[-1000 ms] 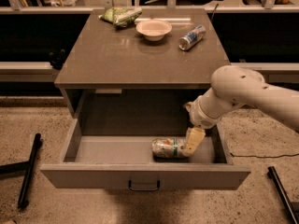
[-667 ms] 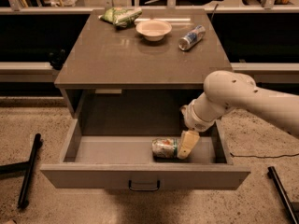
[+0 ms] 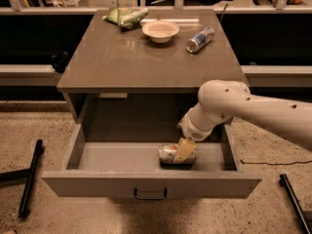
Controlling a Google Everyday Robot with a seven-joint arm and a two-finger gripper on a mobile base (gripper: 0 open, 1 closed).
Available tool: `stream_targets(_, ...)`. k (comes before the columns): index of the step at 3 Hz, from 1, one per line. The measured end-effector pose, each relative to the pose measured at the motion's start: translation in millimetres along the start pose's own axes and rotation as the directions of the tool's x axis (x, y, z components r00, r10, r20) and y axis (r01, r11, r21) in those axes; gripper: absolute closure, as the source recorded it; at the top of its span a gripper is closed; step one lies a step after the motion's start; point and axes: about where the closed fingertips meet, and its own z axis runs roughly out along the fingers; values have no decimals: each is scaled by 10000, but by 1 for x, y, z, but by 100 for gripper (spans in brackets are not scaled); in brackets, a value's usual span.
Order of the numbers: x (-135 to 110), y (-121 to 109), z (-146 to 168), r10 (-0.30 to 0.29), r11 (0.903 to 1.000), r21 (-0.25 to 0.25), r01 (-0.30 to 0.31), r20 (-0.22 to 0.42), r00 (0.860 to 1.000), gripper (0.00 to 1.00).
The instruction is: Pick 7up can from top drawer and place on counter
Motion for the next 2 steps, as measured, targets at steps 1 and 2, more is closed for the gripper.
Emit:
stream_targets(1,-2,2,3,29,10000,-10,-29,-38,10000,46)
stream_targets(2,-7,4,-14,102,9999,127,-108,435,9990,78)
